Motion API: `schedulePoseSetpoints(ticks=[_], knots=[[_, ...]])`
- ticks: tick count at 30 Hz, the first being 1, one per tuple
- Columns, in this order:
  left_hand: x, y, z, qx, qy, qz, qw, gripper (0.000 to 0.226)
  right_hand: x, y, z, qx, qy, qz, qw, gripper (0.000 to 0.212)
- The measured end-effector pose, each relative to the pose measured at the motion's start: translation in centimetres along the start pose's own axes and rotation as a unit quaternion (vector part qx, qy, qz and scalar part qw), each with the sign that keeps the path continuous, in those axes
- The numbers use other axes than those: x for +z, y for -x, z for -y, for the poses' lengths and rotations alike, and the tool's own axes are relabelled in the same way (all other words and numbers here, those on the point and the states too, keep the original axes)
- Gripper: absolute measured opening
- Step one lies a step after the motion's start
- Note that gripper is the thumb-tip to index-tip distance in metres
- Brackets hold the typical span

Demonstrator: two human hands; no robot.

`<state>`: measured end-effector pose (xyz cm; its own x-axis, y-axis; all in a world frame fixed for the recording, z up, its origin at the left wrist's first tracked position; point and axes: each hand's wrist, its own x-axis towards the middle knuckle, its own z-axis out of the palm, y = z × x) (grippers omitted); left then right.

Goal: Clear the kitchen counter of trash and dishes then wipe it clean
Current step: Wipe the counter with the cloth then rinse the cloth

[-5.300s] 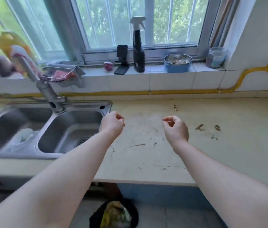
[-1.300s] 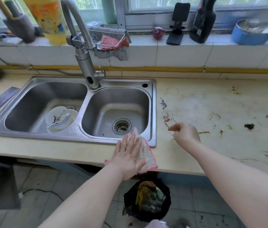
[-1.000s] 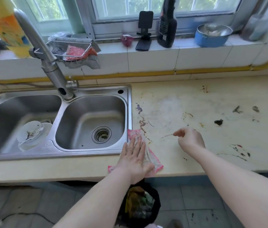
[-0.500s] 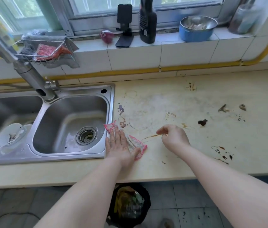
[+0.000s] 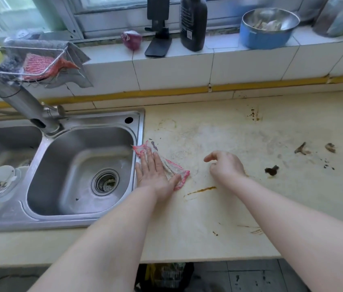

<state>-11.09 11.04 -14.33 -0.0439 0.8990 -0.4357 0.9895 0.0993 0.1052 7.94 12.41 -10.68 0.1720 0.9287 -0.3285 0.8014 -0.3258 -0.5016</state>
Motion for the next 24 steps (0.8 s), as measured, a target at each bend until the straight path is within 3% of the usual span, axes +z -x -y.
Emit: schedulePoseSetpoints(ticks=[9, 13, 18, 21, 24], knots=[[-3.6, -7.9, -0.2, 0.039, -0.012, 0.008, 0.999, 0.103, 0.2, -6.3, 2.8, -0.047, 0.059, 0.017, 0.997, 0.051], [-5.4, -11.5, -0.5, 0.049, -0.01, 0.007, 0.999, 0.106, 0.2, -7.9, 3.0, -0.096, 0.144, 0.022, 0.985, 0.024], [-7.3, -15.2, -0.8, 0.056, 0.013, -0.017, 0.998, 0.092, -0.6, -8.6, 3.2, -0.118, 0.21, 0.069, 0.968, 0.036], [-7.2, -16.1, -1.6, 0.083, -0.019, -0.032, 0.996, 0.083, -1.3, -9.1, 2.7, -0.116, 0.166, 0.093, 0.975, 0.039], [-6.9, -16.2, -3.5, 0.12, -0.045, -0.033, 0.991, 0.079, -2.6, -9.4, 0.9, -0.077, 0.067, 0.044, 0.994, 0.045]])
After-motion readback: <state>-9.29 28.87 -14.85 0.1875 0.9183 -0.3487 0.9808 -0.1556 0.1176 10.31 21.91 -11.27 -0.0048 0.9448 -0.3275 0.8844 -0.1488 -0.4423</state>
